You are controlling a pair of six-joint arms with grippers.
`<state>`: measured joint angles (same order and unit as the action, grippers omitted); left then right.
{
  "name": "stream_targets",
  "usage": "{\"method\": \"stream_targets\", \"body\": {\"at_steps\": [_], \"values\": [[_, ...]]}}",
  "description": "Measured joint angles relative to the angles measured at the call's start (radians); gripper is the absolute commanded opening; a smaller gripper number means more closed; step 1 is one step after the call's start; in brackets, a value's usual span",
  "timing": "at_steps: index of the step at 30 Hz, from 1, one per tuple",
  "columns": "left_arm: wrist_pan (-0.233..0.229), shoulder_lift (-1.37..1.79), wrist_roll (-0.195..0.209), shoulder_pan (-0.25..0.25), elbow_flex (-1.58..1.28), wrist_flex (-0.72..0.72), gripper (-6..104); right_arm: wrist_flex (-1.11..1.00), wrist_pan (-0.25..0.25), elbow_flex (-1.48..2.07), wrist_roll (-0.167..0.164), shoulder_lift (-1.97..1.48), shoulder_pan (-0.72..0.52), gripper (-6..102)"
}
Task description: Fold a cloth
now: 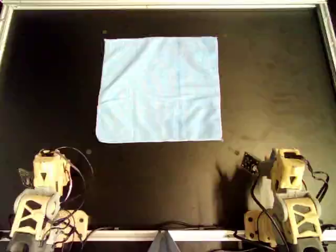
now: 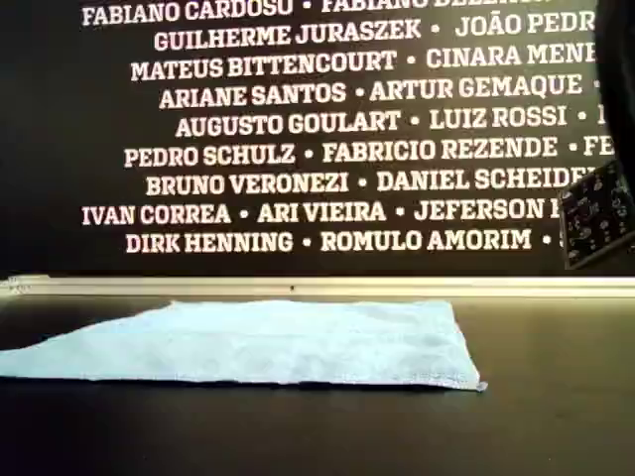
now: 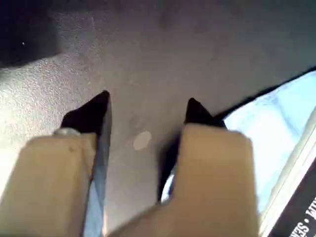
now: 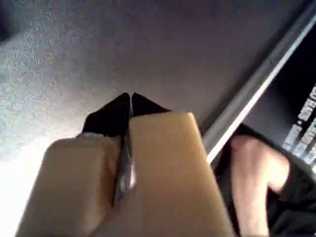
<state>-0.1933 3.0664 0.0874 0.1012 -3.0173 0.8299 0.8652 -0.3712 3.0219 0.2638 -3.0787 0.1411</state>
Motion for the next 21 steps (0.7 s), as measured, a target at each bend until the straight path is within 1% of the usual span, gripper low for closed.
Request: {"method": "stream_targets", "body": {"at_steps": [1,2,3,4,6,8,18,21], "values": [[0.000,0.000,0.000,0.000,0.000,0.000,30,0.000,0.000,0.000,0.000,0.000,0.000,21],[-0.005,-0.012,0.011,0.000,-0.002,-0.008,30,0.000,0.000,0.000,-0.015,0.000,0.000,21],[-0.006,-0.044,0.051,-0.002,-0.002,-0.026,30,0.000,0.000,0.000,-0.054,0.000,0.000,21],[-0.006,-0.063,0.077,-0.002,-0.003,-0.031,30,0.000,0.000,0.000,-0.078,0.000,0.000,21],[-0.006,-0.066,0.095,-0.003,-0.003,-0.034,30,0.000,0.000,0.000,-0.097,0.000,0.000,21],[-0.006,-0.074,0.103,-0.003,-0.003,-0.037,30,0.000,-0.002,0.000,-0.106,0.000,0.000,21],[-0.006,-0.074,0.106,-0.003,-0.003,-0.040,30,0.000,-0.003,0.000,-0.106,0.000,0.000,21],[-0.002,-0.071,0.115,-0.003,-0.003,-0.041,30,0.000,-0.003,-0.003,-0.106,0.000,0.000,21]]}}
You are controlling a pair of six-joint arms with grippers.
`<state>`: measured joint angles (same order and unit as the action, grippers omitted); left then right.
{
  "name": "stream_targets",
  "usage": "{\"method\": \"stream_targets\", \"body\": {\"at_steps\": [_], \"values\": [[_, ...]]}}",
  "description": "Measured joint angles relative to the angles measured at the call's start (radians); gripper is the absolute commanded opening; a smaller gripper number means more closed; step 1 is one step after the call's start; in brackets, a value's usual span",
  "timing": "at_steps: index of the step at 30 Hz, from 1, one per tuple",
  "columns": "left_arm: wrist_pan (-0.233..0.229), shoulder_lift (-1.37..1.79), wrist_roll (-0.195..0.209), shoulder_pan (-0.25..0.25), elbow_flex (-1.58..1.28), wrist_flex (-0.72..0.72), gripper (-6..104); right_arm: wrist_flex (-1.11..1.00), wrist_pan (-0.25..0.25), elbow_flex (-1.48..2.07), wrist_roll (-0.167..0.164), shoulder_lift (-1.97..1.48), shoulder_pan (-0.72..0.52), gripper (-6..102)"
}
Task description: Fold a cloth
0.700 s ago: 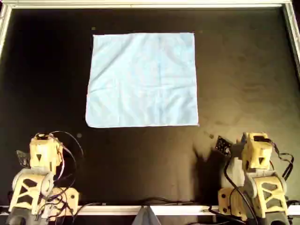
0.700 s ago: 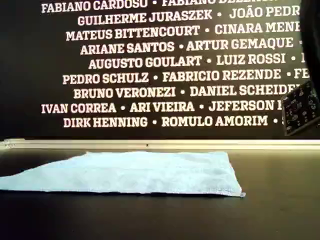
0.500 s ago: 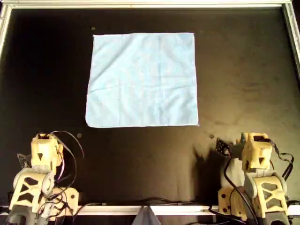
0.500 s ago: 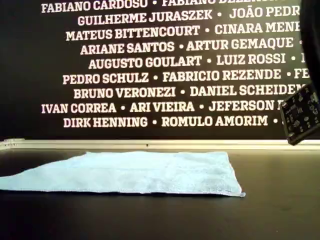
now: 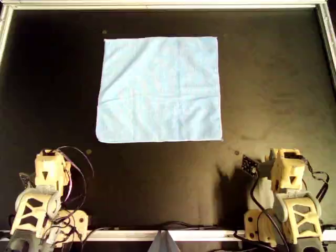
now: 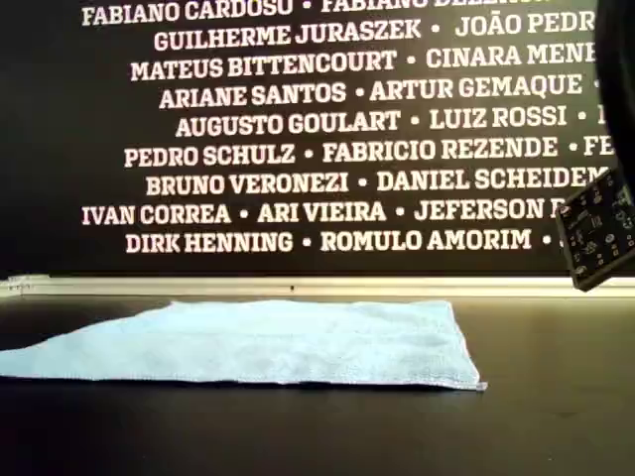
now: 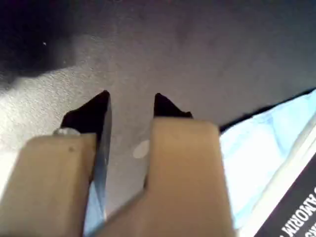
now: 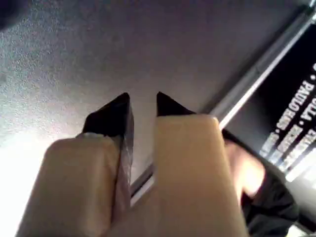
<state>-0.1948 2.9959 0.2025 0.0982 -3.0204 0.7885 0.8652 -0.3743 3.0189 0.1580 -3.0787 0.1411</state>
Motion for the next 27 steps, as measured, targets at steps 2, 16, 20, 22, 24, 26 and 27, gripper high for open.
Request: {"method": "stream_targets", "body": {"at_steps": [2,16,20,22,24,26,27], "values": [[0.002,0.000,0.002,0.000,0.000,-0.006,30,0.000,0.000,-0.028,0.000,0.000,0.000,21],[0.002,0.067,0.002,0.000,-0.009,-0.015,45,0.000,0.002,-0.114,-0.002,0.000,0.130,40],[0.002,0.071,0.002,0.000,-0.009,-0.015,45,0.000,0.000,-0.114,-0.002,0.000,0.150,42],[0.003,0.071,0.002,0.000,-0.002,-0.015,45,0.000,0.003,-0.114,-0.002,0.000,0.149,42],[0.028,0.071,0.003,0.008,0.023,-0.015,45,0.000,0.006,-0.114,-0.002,0.000,0.164,42],[0.061,0.071,0.006,0.043,0.054,-0.015,45,0.000,0.006,-0.115,-0.002,0.000,0.169,42],[0.094,0.071,0.006,0.064,0.064,-0.015,45,0.000,0.006,-0.115,-0.002,0.003,0.167,42]]}}
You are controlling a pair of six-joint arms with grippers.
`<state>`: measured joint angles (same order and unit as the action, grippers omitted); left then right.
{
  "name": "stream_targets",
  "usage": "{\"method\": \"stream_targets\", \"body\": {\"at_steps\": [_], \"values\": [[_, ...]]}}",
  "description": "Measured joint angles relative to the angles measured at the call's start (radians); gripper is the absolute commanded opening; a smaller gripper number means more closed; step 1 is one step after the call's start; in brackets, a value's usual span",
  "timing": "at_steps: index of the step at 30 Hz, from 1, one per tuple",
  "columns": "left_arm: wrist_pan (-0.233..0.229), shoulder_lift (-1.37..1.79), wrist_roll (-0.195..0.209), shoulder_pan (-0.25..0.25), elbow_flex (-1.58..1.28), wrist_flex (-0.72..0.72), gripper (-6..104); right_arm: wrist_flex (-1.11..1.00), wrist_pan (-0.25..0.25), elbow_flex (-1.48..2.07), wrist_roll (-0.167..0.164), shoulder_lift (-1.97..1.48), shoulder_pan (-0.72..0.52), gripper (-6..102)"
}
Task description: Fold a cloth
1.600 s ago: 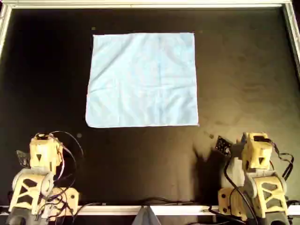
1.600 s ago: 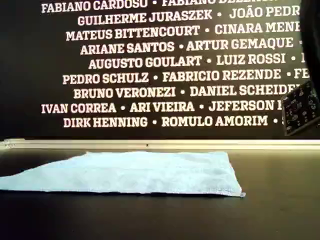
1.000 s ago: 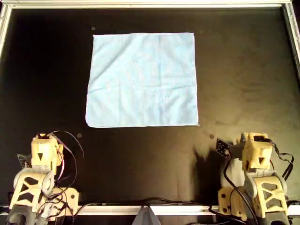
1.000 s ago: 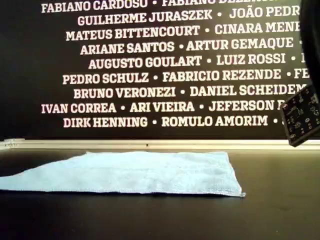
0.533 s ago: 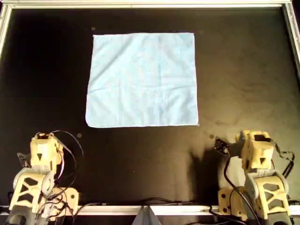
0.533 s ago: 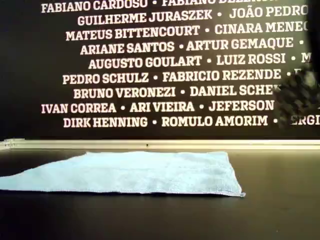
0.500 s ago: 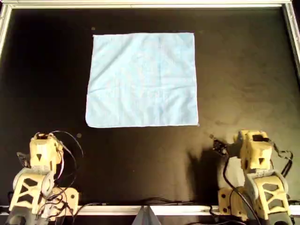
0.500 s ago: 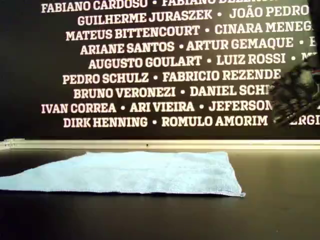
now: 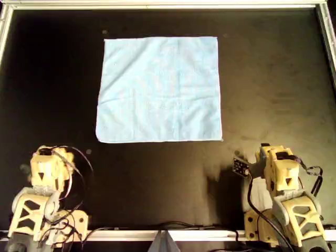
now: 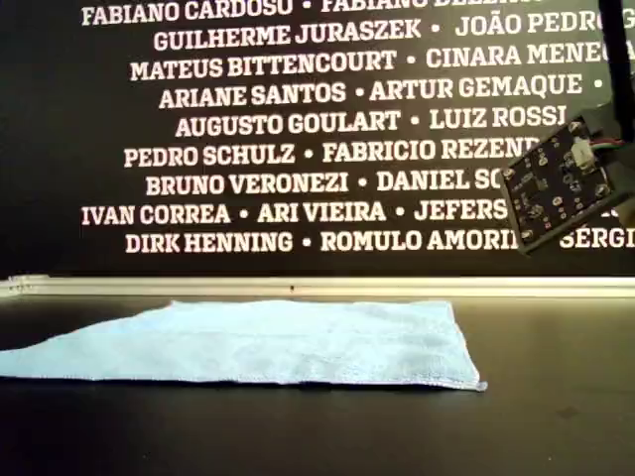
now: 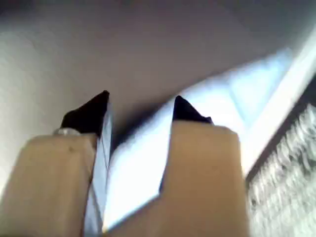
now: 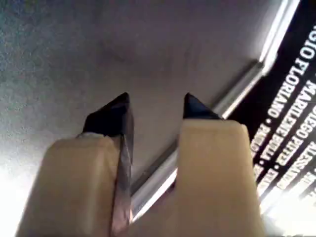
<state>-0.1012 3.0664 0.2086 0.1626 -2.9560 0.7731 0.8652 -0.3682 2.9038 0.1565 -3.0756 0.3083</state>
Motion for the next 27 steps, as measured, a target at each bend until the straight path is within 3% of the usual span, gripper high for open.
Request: {"method": "stream_targets", "body": {"at_steps": [5,7,11,16,23,25,27], "values": [[0.140,0.000,-0.002,0.072,0.003,0.000,46,-0.038,0.000,0.000,-0.020,0.060,0.066,42],[0.143,0.000,0.000,0.072,0.003,0.000,46,-0.046,-0.002,0.000,-0.034,0.127,0.103,42],[0.150,-0.003,0.000,0.074,0.003,0.000,46,-0.061,0.126,-0.057,-0.043,0.325,0.179,43],[0.161,-0.104,0.000,0.080,0.005,-0.026,46,-0.107,0.221,-0.281,-0.034,0.629,0.189,43],[0.166,-0.376,0.000,0.080,0.026,-0.273,46,-0.201,0.227,-0.525,-0.032,1.022,0.190,43],[0.166,-0.456,-0.006,0.080,0.032,-0.347,46,-0.245,0.227,-0.541,-0.012,1.094,0.198,45],[0.163,-0.538,-0.006,0.080,0.071,-0.405,46,-0.291,0.227,-0.543,0.032,1.141,0.198,48]]}}
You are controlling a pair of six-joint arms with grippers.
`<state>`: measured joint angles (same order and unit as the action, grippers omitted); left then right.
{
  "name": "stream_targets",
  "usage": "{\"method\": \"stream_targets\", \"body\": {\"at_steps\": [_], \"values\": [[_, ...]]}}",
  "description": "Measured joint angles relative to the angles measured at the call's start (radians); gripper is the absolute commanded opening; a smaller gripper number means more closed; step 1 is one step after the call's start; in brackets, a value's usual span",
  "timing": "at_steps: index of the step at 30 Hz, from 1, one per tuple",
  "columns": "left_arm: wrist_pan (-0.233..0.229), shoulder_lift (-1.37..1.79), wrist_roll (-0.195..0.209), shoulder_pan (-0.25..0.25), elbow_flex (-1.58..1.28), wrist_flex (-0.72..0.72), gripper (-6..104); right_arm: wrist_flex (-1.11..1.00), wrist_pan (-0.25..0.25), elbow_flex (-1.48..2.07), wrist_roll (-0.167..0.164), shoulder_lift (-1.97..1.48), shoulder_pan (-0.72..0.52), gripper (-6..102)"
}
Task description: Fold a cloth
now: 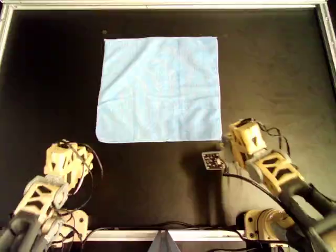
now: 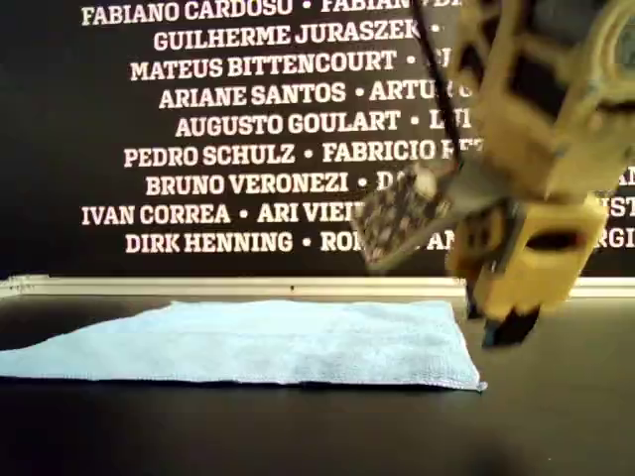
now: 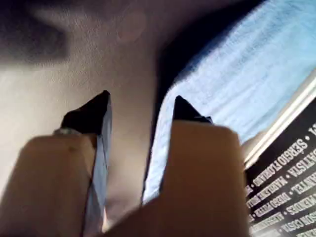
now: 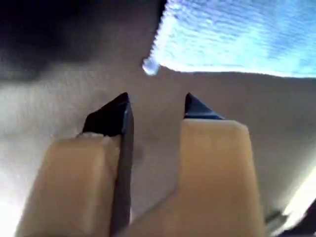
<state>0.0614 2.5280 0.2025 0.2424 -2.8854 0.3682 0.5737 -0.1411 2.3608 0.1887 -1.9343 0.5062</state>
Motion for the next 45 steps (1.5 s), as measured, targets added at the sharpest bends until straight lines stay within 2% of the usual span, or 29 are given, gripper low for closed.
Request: {"method": "stream_targets", "body": {"at_steps": [4,6,8,11,17,27,33,45], "values": [[-0.005,-0.216,0.000,0.000,0.155,-0.043,46,-0.067,0.000,0.000,0.137,0.023,0.002,55],[-0.005,-0.362,0.000,0.000,0.247,-0.048,46,-0.075,0.000,0.000,0.176,0.026,0.005,55],[-0.005,-0.508,0.000,0.000,0.327,-0.048,46,-0.077,0.000,0.000,0.192,0.031,0.005,56],[-0.005,-0.644,0.000,0.002,0.410,-0.051,45,-0.081,-0.003,0.000,0.198,0.052,0.003,56],[-0.012,-0.673,0.000,0.003,0.437,-0.063,46,-0.089,-0.003,0.000,0.202,0.078,0.002,56],[0.003,-0.704,0.000,0.006,0.476,-0.071,46,-0.109,0.000,-0.225,0.202,0.407,0.003,57],[0.003,-0.723,0.000,0.006,0.522,-0.071,46,-0.110,0.000,-0.273,0.212,0.449,0.003,56],[0.008,-0.894,0.000,0.006,0.629,-0.077,44,-0.110,-0.009,-0.333,0.207,0.497,0.003,55]]}}
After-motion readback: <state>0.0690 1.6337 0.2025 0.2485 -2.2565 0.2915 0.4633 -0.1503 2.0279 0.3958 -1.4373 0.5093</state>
